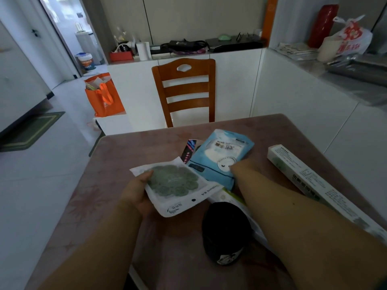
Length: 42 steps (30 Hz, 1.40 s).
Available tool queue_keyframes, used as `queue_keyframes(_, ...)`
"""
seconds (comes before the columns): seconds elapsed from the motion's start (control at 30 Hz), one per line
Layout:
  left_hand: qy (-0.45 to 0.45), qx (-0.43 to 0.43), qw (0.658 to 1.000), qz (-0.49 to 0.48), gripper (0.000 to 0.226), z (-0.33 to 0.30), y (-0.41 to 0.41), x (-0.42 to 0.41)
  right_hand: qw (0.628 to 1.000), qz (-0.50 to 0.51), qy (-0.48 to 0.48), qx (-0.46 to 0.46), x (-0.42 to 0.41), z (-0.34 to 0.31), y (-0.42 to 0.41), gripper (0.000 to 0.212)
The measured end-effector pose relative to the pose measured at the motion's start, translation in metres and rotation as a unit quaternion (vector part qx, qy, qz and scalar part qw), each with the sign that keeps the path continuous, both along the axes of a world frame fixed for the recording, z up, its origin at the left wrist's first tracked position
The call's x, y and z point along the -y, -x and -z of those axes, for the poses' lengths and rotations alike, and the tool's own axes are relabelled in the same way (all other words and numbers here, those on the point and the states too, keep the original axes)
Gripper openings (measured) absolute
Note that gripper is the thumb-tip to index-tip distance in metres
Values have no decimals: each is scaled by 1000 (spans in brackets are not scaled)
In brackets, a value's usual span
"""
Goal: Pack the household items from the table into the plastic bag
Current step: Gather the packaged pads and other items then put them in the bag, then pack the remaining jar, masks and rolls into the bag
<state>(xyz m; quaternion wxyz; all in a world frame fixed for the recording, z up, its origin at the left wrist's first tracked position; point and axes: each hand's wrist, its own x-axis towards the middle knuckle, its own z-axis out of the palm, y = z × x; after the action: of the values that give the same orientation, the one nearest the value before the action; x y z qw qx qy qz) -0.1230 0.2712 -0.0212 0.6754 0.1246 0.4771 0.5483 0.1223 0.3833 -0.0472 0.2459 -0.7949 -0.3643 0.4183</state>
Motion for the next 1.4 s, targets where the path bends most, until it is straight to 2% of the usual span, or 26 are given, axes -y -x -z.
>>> queue_keyframes(0.07,21,0,1000,-20,46,0,2,1,999,-10,-25,-43,-6,-7,0,34)
queue_keyframes(0.13,38,3,999,-30,51,0,5,1,990,-2,-102,-95,-12,-27,0,35)
queue_keyframes(0.23,45,18,999,-23,62,2,7,1,940,9,-214,-265,-9,-70,4,32)
queue_keyframes(0.3,41,36,998,-15,72,3,7,0,899,-46,-218,-377,-2,-89,14,18)
queue_keyframes(0.33,35,45,998,-15,77,4,6,0,897,-97,-184,-389,3,-92,20,17)
queue_keyframes(0.4,10,75,997,-13,88,4,4,-1,916,-221,-99,-319,13,-85,32,14)
queue_keyframes(0.47,-12,93,996,-11,82,3,3,-3,923,-292,-48,-248,21,-71,44,10)
queue_keyframes(0.53,-14,52,998,-11,59,6,4,-5,942,-289,-41,-164,20,-58,52,11)
queue_keyframes(0.6,11,1,1000,-18,39,9,7,-6,951,-306,-35,-13,10,-49,51,25)
queue_keyframes(0.63,28,-35,999,-23,31,11,8,-7,956,-290,-38,26,6,-44,50,34)
queue_keyframes(0.7,70,-126,989,-24,22,15,12,-10,970,-236,-33,48,-4,-34,45,41)
queue_keyframes(0.73,89,-155,984,-25,22,17,14,-12,978,-202,-32,47,-8,-29,43,42)
queue_keyframes(0.8,85,-161,983,-30,23,22,15,-15,987,-159,-11,34,-15,-24,45,45)
queue_keyframes(0.9,60,-151,987,-1,41,26,14,-18,989,-143,6,35,-20,-20,55,51)
queue_keyframes(0.97,86,-189,978,27,47,30,10,-21,988,-149,17,45,-23,-14,61,50)
queue_keyframes(1.07,132,-250,959,26,39,36,7,-26,996,-92,0,12,-26,-11,67,46)
queue_keyframes(1.13,134,-246,960,22,30,36,10,-27,997,-61,-47,-24,-27,-13,64,43)
queue_keyframes(1.2,126,-228,965,12,22,34,17,-26,980,39,-180,-71,-30,-24,54,32)
queue_keyframes(1.27,107,-193,975,-11,14,25,22,-22,950,59,-295,-80,-32,-51,38,23)
queue_keyframes(1.33,71,-170,982,-30,15,11,22,-18,940,42,-308,-138,-34,-80,26,21)
queue_keyframes(1.4,33,-154,987,-24,21,-6,19,-14,939,-20,-214,-268,-28,-103,23,27)
